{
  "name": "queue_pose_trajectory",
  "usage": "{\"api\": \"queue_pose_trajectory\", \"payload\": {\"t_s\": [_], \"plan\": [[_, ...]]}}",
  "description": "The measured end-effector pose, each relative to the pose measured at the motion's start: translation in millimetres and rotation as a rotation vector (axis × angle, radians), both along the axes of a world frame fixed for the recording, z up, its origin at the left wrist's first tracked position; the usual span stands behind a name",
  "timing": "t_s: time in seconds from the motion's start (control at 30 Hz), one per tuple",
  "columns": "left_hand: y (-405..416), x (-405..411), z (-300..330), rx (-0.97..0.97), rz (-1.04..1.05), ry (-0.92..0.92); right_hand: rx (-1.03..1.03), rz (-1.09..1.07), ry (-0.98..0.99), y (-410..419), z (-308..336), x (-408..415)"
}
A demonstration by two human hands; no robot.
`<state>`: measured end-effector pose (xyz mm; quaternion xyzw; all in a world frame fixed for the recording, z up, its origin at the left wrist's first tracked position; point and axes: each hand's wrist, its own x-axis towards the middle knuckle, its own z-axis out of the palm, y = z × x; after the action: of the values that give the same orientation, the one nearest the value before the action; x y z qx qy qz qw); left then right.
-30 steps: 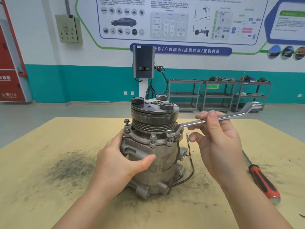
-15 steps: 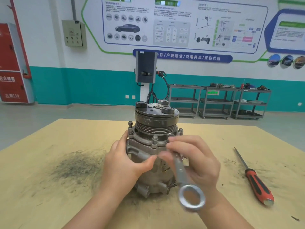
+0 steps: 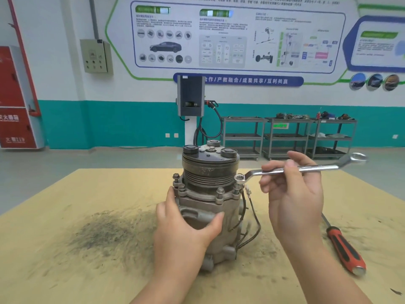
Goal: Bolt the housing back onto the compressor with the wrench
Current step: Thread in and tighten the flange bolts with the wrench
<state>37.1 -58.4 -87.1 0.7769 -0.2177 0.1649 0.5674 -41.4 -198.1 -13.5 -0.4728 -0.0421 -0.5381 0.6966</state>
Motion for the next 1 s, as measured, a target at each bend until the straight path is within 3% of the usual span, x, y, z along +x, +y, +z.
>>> {"api": "queue_pose_trajectory", "payload": {"t_s": [0.27, 0.37, 0.47, 0.6, 0.73, 0.8, 0.87, 1.0], "plan": [[4, 9, 3, 0.031, -0.078, -0.047, 0.260, 0.249, 0.071, -17, -3, 9], [9, 18, 3, -0.113, -0.155, 0.005, 0.210, 0.230, 0.075, -17, -3, 10], [14, 28, 1, -0.261, -0.219, 0.103, -0.056, 0.033, 0.031, -12, -8, 8], [15, 29, 4, -0.260, -0.284, 0.136, -0.532, -0.296, -0.125, 2, -23, 7], [15, 32, 4, -0.265, -0.299, 0.099, -0.977, -0.464, -0.118, 17, -37, 12], [14, 35, 3, -0.274, -0.301, 0.067, -1.086, -0.494, -0.114, 21, -38, 13], [13, 36, 1, -0.289, -0.306, 0.069, -1.015, -0.458, -0.158, 22, -34, 9], [15, 36, -1, -0.280, -0.307, 0.088, -0.460, -0.203, -0.197, 13, -14, -1]]}}
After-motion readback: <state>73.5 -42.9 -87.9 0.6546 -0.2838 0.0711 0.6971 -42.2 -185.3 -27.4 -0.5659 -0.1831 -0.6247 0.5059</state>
